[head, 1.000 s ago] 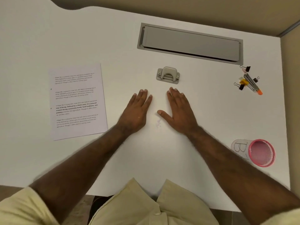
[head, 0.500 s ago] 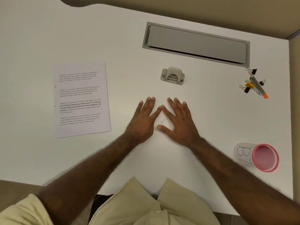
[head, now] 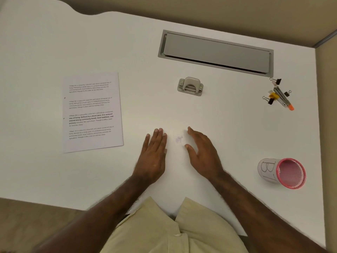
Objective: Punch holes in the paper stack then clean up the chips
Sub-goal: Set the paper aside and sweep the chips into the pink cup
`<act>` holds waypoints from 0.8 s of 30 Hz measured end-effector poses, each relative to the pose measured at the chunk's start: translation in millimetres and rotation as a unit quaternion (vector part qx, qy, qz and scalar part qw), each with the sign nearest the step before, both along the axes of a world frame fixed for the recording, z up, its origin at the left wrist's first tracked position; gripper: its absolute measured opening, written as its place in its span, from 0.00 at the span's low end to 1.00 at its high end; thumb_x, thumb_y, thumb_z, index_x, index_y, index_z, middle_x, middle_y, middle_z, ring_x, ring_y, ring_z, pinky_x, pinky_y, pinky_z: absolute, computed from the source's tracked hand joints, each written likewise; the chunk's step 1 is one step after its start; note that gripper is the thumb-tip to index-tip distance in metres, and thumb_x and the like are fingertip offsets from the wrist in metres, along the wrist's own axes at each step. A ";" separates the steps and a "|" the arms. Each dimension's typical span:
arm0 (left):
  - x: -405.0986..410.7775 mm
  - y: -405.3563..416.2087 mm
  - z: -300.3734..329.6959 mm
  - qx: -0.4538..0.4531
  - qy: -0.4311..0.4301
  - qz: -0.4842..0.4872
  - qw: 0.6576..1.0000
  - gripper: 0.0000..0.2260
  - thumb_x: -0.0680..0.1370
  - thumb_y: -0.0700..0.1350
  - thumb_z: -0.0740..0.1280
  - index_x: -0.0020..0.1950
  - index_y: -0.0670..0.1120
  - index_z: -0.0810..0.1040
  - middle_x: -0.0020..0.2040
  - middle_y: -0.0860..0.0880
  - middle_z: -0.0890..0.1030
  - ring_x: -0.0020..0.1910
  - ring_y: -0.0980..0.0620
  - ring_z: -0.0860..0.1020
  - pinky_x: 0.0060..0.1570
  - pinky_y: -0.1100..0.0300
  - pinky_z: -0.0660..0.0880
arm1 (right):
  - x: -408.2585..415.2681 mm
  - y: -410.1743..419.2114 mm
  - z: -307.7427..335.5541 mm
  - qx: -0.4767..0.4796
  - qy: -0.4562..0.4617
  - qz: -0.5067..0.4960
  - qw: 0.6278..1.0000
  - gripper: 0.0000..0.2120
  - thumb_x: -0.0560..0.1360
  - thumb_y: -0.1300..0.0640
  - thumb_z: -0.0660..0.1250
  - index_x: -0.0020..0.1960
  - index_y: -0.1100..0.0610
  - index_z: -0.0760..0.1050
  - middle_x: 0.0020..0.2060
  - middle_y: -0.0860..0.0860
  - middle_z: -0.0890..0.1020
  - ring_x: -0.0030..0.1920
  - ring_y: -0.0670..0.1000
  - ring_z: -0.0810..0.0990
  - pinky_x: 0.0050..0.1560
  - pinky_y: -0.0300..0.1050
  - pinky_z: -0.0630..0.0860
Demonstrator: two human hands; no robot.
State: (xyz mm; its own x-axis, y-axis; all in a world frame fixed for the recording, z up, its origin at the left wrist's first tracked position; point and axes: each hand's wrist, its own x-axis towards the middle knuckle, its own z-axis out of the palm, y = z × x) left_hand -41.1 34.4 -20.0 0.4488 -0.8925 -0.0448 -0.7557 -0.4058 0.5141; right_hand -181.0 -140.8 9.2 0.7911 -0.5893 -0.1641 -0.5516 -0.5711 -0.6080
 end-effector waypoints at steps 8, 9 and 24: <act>4.2 9.6 -16.8 0.008 -0.050 -0.003 0.999 0.27 0.89 0.47 0.52 0.87 0.39 0.52 0.88 0.43 0.50 0.88 0.46 0.46 0.86 0.43 0.50 | 31.3 17.0 5.2 -0.122 0.081 0.206 0.968 0.29 0.80 0.69 0.65 0.80 0.61 0.67 0.80 0.59 0.68 0.81 0.61 0.65 0.78 0.51 0.65; 4.0 9.4 -18.6 0.009 -0.054 -0.003 0.998 0.27 0.89 0.47 0.52 0.87 0.40 0.52 0.88 0.43 0.50 0.88 0.46 0.46 0.86 0.43 0.49 | 31.7 17.8 7.9 -0.138 0.089 0.219 0.962 0.31 0.77 0.72 0.67 0.79 0.63 0.69 0.79 0.61 0.70 0.79 0.63 0.68 0.76 0.53 0.68; 4.7 9.5 -19.9 0.039 -0.048 -0.006 0.998 0.27 0.89 0.49 0.49 0.87 0.41 0.49 0.89 0.45 0.47 0.88 0.47 0.44 0.86 0.46 0.45 | 21.9 36.0 29.3 -0.281 0.113 0.270 0.914 0.17 0.51 0.69 0.82 0.32 0.56 0.79 0.33 0.52 0.81 0.34 0.53 0.82 0.23 0.42 0.71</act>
